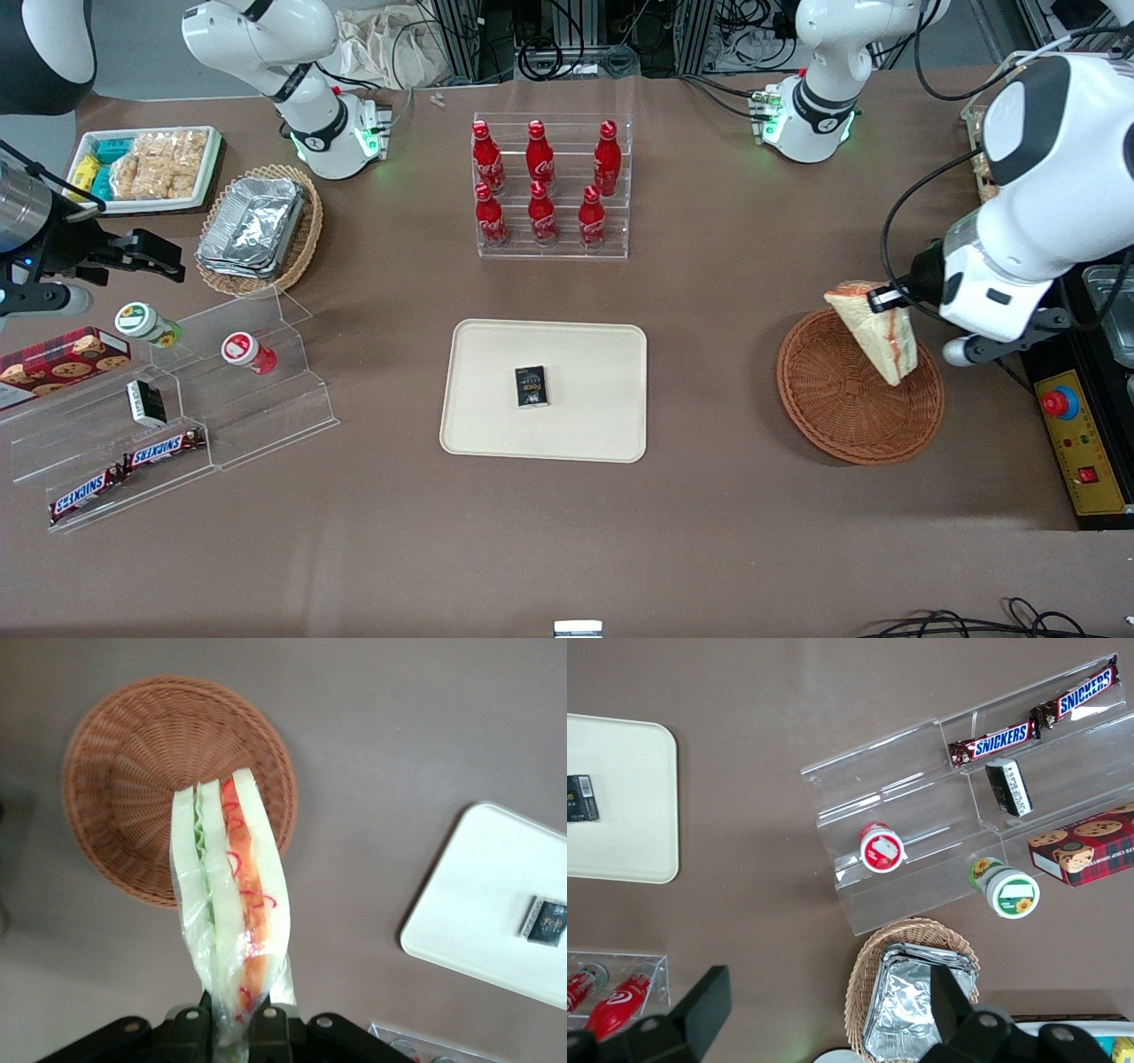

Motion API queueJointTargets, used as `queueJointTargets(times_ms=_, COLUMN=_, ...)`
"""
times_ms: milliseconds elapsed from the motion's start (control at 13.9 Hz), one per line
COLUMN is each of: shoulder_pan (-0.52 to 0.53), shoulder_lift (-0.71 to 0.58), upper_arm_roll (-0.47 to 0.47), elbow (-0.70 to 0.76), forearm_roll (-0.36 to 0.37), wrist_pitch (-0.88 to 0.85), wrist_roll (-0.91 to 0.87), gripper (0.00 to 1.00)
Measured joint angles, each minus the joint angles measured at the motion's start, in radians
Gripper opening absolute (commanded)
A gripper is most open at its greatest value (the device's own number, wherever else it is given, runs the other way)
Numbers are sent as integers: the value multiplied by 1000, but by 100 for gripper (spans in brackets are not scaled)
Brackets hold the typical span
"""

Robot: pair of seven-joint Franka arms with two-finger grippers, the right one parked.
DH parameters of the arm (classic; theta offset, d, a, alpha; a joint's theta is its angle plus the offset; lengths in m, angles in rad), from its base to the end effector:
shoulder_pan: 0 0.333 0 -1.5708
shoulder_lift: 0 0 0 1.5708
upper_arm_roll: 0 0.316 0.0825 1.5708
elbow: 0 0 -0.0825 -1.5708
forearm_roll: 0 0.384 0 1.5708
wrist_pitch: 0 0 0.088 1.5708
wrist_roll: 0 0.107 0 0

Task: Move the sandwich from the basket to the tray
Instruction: 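Carry the sandwich over to the cream tray with the left gripper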

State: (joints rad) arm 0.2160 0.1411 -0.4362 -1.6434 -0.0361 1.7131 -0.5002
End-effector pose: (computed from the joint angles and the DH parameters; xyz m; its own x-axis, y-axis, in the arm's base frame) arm 0.5844 -0.1200 0.5282 0.9550 0.2804 -0.0968 0.2864 -0.9565 0.0550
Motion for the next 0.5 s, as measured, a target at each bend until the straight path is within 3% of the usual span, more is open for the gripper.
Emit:
queueJointTargets(times_ms=288, shoulder_pan=-40, shoulder_lift=94, upper_arm_roll=-146, elbow=-1, forearm_roll=0, wrist_pitch=130, wrist_roll=12, gripper=0)
queueJointTargets(times_ms=505, shoulder_pan=-165, shoulder_lift=188, upper_arm_roll=-158, elbow=-2, forearm_roll=7, wrist_pitch=263, wrist_roll=0, gripper=0)
